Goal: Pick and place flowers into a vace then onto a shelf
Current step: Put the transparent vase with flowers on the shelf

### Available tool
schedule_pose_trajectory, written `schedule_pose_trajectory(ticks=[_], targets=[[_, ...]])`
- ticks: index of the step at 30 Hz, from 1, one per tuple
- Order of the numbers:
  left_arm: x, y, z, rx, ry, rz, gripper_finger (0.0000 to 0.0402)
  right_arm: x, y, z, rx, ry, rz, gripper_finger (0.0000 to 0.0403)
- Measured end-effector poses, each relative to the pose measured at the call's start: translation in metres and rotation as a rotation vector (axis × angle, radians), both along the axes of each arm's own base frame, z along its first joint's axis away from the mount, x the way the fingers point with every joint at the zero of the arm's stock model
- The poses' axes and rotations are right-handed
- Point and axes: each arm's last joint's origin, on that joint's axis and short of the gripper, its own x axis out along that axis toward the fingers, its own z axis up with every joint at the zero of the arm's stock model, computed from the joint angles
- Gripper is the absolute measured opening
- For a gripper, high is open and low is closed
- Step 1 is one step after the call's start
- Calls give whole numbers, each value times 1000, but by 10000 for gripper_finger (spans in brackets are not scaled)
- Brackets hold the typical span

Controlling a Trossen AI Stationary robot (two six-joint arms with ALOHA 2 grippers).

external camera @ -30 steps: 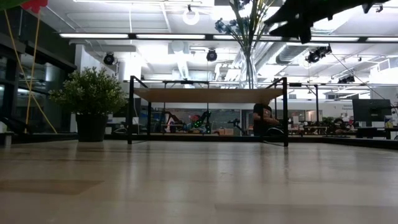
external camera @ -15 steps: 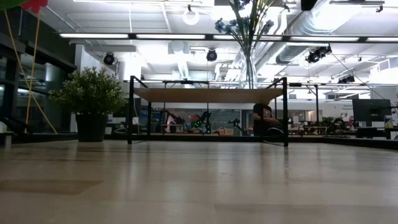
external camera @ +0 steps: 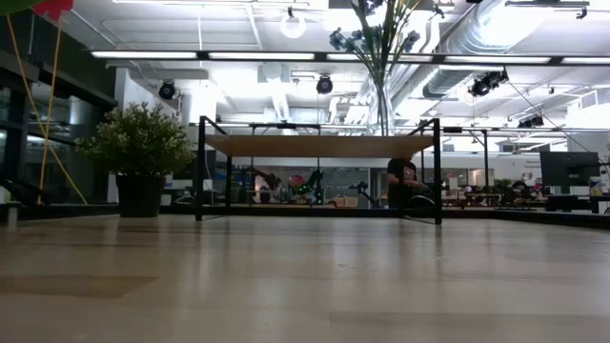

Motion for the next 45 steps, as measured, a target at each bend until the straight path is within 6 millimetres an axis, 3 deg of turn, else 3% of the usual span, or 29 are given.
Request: schedule_pose_trajectory(ticks=[10, 17, 25, 33, 45], targets=[[-38, -34, -24, -66, -41, 141, 94, -1, 6, 2, 10, -18, 32, 236], [-46, -48, -49, -62, 36, 151, 94, -2, 10, 3, 14, -32, 50, 236], [-60, -40, -75, -52, 413, 168, 94, -3, 14, 3, 17, -32, 77, 236], [-67, -27, -85, 56, 640, 203, 94, -4, 19, 3, 18, -33, 108, 236], [-65, -13, -92, 190, 658, 268, 94, -4, 19, 3, 18, -32, 108, 236]])
